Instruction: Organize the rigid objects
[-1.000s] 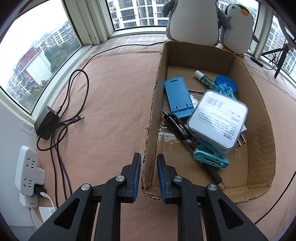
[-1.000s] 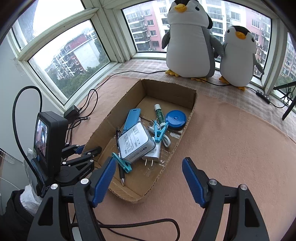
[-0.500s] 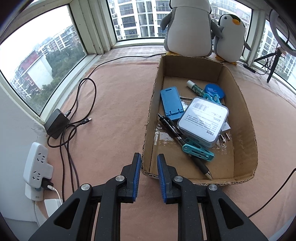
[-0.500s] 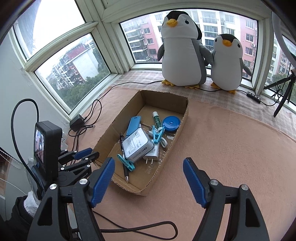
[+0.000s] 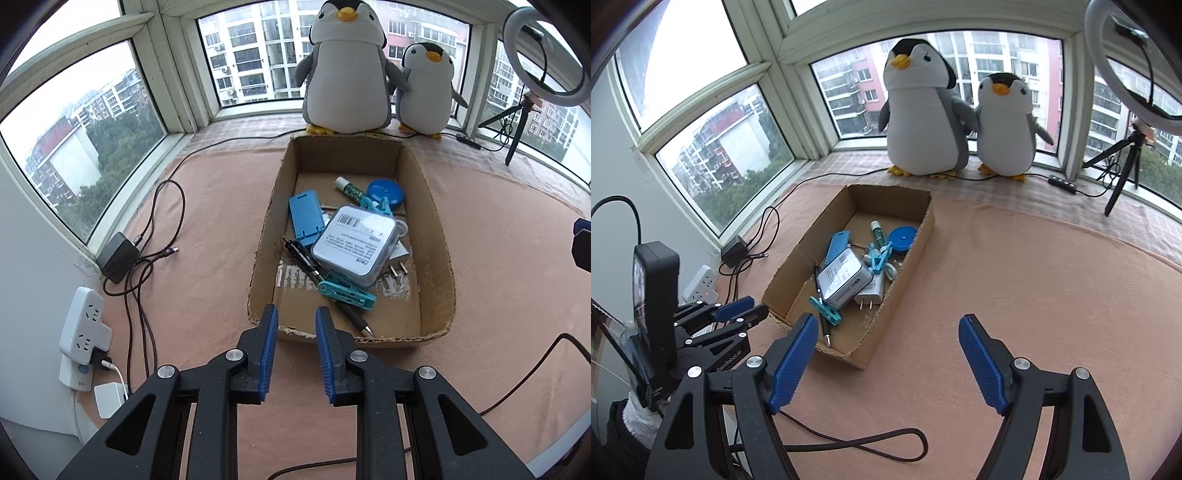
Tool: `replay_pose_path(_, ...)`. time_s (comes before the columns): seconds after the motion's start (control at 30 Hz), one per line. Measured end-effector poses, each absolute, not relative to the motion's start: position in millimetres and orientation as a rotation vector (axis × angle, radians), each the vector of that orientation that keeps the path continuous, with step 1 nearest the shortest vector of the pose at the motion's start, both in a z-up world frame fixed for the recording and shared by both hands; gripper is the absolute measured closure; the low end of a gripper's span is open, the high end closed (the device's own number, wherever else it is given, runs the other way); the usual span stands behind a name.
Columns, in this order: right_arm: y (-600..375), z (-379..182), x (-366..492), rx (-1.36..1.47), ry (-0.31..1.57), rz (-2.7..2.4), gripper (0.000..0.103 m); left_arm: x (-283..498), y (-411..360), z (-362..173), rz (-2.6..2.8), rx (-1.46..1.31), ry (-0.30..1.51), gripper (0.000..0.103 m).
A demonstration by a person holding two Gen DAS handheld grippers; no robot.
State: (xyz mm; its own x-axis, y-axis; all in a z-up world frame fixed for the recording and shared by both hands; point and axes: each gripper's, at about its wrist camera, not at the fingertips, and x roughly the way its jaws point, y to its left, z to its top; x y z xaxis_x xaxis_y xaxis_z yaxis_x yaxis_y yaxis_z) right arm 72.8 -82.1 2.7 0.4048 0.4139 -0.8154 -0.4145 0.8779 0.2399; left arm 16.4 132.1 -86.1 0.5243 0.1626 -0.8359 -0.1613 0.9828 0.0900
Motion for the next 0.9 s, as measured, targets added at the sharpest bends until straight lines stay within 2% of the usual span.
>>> replay_pose_path(0.17, -95, 17, 69, 0.002, 0.982, 0.493, 0.027, 15, 112, -56, 0.183, 0.037, 0.914, 0.068)
replay_pose_path(0.3, -102, 29, 66, 0.021, 0.957, 0.487, 0.027, 17, 98, -38, 0.158, 0.042, 0.869, 0.049)
replay_pose_path(0.37, -103, 34, 65, 0.019, 0.941, 0.486, 0.025, 15, 92, -32, 0.151, 0.051, 0.851, 0.046)
replay_pose_path(0.43, -103, 38, 63, 0.011, 0.924, 0.487, 0.022, 13, 88, -27, 0.15, 0.057, 0.835, 0.035)
replay_pose_path(0.6, -100, 40, 61, 0.009, 0.911, 0.495, 0.022, 8, 90, -16, 0.178, 0.048, 0.807, 0.017)
replay_pose_path(0.77, -102, 39, 60, 0.014, 0.906, 0.493, 0.022, 3, 96, -11, 0.198, 0.052, 0.796, 0.013)
replay_pose_path(0.9, -109, 44, 59, 0.026, 0.891, 0.48, 0.022, 0, 91, -4, 0.187, 0.053, 0.781, 0.003)
